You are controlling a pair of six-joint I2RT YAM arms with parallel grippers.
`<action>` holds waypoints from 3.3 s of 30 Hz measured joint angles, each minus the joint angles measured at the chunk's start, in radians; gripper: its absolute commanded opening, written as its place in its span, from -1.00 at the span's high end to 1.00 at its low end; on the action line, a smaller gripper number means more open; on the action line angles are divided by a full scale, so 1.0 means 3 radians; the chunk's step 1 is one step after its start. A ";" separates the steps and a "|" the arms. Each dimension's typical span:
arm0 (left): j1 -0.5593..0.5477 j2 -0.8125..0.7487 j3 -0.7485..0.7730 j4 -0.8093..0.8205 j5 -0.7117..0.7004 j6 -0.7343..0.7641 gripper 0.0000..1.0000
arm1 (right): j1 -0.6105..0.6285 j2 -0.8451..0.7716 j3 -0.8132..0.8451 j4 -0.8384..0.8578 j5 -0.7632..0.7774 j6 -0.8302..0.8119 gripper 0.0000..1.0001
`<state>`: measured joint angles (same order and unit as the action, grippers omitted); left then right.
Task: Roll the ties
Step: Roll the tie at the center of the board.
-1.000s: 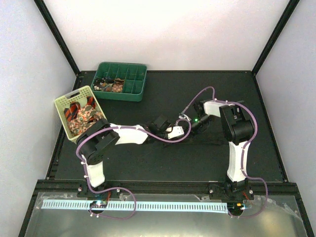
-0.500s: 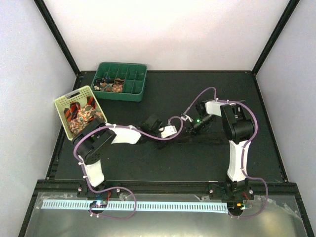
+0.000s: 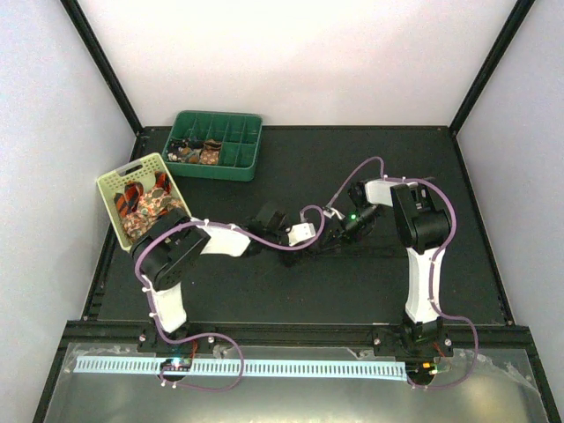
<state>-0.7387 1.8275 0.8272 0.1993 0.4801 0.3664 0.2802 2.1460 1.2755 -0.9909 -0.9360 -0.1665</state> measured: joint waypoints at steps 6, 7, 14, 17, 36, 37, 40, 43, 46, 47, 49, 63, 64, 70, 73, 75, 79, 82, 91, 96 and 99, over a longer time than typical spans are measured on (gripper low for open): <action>0.0025 0.0085 0.0001 0.0153 0.0062 0.0081 -0.45 | 0.0000 0.0039 0.0060 -0.0069 0.0041 -0.0046 0.92; 0.0037 0.0103 0.0003 0.0175 0.0079 0.0090 -0.46 | 0.0000 0.0053 0.0078 -0.0092 0.0042 -0.0050 0.92; 0.0089 0.0249 0.0058 0.0284 0.0186 0.0181 -0.57 | 0.0000 0.0158 0.0225 -0.0270 0.0080 -0.0127 0.92; 0.0128 0.0284 0.0069 0.0323 0.0206 0.0210 -0.63 | 0.0000 0.0181 0.0268 -0.0323 0.0107 -0.0169 0.92; 0.0100 0.0460 0.0167 0.0378 0.0435 0.0512 0.00 | 0.0003 0.0207 0.0309 -0.0375 0.0135 -0.0253 0.90; 0.0097 0.0460 0.0168 0.0380 0.0401 0.0505 0.05 | 0.0003 0.0207 0.0309 -0.0375 0.0135 -0.0254 0.90; 0.0080 0.0441 0.0159 0.0384 0.0303 0.0500 0.16 | 0.0003 0.0211 0.0310 -0.0374 0.0135 -0.0266 0.89; 0.0053 0.0356 0.0078 0.0385 0.0177 0.0493 0.27 | 0.0023 0.0228 0.0326 -0.0378 0.0126 -0.0276 0.86; 0.0048 0.0272 0.0018 0.0317 0.0080 0.0465 0.32 | 0.0071 0.0253 0.0371 -0.0381 0.0117 -0.0275 0.78; 0.0046 0.0258 0.0017 0.0290 0.0055 0.0450 0.33 | 0.0079 0.0256 0.0385 -0.0383 0.0121 -0.0272 0.74; 0.0032 0.0240 0.0017 0.0259 0.0003 0.0425 0.34 | 0.0075 0.0254 0.0404 -0.0384 0.0125 -0.0266 0.63; -0.0117 0.0172 0.0050 0.0109 -0.0306 0.0374 0.37 | -0.0037 -0.0108 0.0235 -0.0306 0.0231 -0.0127 0.25; -0.0120 0.0169 0.0050 0.0106 -0.0314 0.0371 0.37 | -0.0005 -0.0109 0.0230 -0.0281 0.0242 -0.0092 0.27; -0.0121 0.0169 0.0076 0.0051 -0.0320 0.0370 0.37 | 0.0219 -0.0103 0.0225 -0.0126 0.0383 0.0079 0.55; -0.0123 0.0170 0.0092 0.0019 -0.0328 0.0364 0.37 | 0.0238 -0.0102 0.0229 -0.0113 0.0415 0.0123 0.82; -0.0130 0.0170 0.0106 -0.0008 -0.0341 0.0357 0.35 | 0.0237 -0.0100 0.0233 -0.0126 0.0415 0.0140 0.96; -0.0135 0.0169 0.0116 -0.0031 -0.0356 0.0334 -0.12 | 0.0231 -0.0100 0.0234 -0.0120 0.0423 0.0102 0.97; -0.0125 0.0165 0.0104 0.0001 -0.0323 0.0281 -0.37 | 0.0203 -0.0100 0.0203 -0.0081 0.0430 0.0045 0.97; 0.0080 0.0017 -0.0308 0.0354 0.0098 0.0186 -0.50 | 0.0090 -0.0001 0.0202 -0.0111 0.0345 -0.0130 0.97; 0.0093 0.0076 -0.0345 0.0591 0.0294 0.0027 -0.52 | 0.0086 -0.0022 0.0161 -0.0070 0.0343 -0.0170 0.97; 0.0094 0.0202 -0.0343 0.0804 0.0383 -0.0135 -0.52 | 0.0079 -0.0097 0.0043 0.0050 0.0341 -0.0173 0.97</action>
<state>-0.7105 1.8881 0.7242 0.4404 0.5949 0.3260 0.3038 2.1170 1.2884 -0.9760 -0.8337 -0.2184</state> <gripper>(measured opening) 0.759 0.023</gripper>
